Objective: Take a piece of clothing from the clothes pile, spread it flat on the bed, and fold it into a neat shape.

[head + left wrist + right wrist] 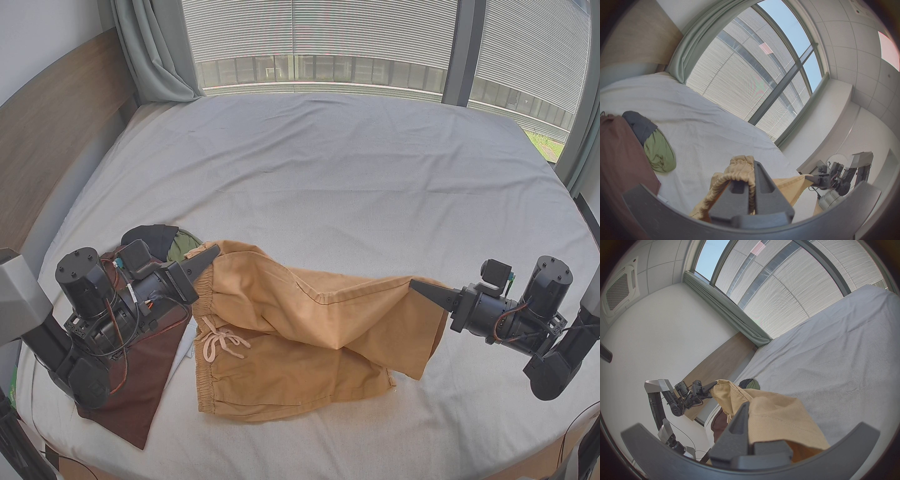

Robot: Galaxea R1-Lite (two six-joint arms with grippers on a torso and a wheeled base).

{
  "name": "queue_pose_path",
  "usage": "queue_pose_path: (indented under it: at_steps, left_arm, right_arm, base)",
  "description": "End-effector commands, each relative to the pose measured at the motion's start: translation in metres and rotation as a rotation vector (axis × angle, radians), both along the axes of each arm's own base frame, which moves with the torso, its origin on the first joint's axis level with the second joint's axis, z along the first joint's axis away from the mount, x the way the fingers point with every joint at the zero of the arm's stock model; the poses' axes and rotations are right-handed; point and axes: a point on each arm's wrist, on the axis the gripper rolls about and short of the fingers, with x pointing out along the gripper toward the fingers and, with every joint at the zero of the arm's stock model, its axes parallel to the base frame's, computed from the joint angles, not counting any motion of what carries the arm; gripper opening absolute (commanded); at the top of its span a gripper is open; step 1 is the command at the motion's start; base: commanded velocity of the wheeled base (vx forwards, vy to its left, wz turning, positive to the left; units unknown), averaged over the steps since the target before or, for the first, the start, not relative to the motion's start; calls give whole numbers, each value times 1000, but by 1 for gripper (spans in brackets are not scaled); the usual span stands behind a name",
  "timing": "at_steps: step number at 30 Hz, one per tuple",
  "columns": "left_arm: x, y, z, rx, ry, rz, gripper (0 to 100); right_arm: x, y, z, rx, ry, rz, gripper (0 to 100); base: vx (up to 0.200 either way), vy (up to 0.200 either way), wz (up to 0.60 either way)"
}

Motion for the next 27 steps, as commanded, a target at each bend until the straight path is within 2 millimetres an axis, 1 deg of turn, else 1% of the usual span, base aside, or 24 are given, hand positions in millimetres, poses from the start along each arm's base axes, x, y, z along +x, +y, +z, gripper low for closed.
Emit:
queue_pose_path:
  at_steps: [1,5,8,15,20,27]
  left_arm:
    - [-1,10,-1,38,-16,7,0]
    - [0,17,-5,104,-46,7,0]
    - [2,19,-6,123,-59,18,0]
    - [4,21,-4,120,-71,26,0]
    - [7,26,-2,119,-77,45,0]
    - [8,28,-1,115,-78,54,0]
  right_arm:
    - [-1,-1,3,-1,-17,-1,0]
    - [-3,-2,8,4,-33,-3,0]
    - [-4,-2,11,7,-42,-3,0]
    - [-2,-10,13,7,-52,-31,0]
    - [-1,-13,13,7,-53,-38,0]
    - [1,-17,15,9,-62,-52,0]
  base:
    - [0,0,0]
    - [0,0,0]
    - [0,0,0]
    - [0,0,0]
    - [0,0,0]
    - [0,0,0]
